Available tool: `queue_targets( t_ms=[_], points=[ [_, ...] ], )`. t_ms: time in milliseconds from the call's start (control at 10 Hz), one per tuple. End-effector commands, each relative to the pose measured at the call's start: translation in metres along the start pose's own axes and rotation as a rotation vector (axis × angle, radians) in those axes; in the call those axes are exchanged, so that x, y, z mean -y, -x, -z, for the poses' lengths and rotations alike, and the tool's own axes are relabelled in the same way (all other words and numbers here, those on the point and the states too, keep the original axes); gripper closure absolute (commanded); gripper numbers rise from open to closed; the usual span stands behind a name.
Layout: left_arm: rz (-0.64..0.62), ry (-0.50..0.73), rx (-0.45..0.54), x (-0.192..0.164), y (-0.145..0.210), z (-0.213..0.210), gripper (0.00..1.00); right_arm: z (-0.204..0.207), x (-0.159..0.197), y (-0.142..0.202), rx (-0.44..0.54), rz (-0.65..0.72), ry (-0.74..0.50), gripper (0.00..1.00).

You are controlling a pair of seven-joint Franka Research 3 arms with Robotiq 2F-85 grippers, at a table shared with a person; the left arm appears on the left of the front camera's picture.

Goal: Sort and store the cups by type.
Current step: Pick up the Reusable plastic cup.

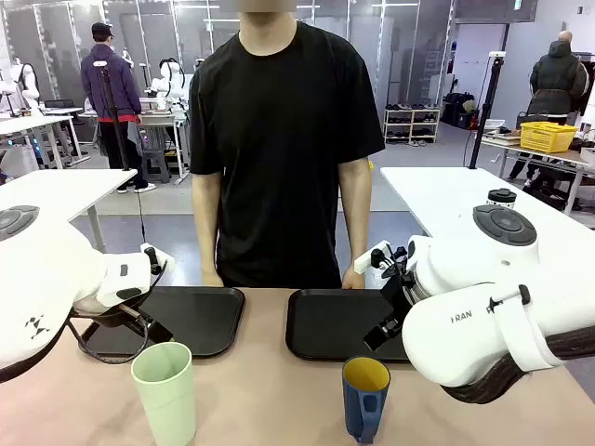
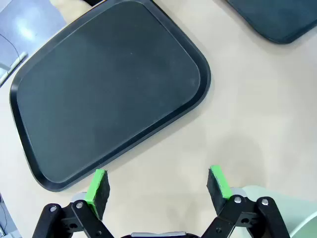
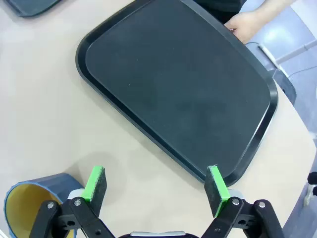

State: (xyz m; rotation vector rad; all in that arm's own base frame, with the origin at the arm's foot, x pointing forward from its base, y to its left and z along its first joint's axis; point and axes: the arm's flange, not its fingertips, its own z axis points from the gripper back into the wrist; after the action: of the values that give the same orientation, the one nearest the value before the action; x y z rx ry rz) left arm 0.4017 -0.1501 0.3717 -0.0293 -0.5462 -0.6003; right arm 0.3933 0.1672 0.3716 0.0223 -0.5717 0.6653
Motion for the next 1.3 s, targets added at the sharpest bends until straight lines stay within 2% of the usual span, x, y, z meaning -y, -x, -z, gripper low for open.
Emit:
queue_targets(
  t_ms=[0, 1200],
  points=[
    [0.001, 0.0, 0.0, 0.0003, -0.0001, 0.0, 0.0, 0.0, 0.0, 0.0, 0.0, 0.0, 0.0, 0.0],
    [0.001, 0.0, 0.0, 0.0003, -0.0001, 0.0, 0.0, 0.0, 0.0, 0.0, 0.0, 0.0, 0.0, 0.0]
  ],
)
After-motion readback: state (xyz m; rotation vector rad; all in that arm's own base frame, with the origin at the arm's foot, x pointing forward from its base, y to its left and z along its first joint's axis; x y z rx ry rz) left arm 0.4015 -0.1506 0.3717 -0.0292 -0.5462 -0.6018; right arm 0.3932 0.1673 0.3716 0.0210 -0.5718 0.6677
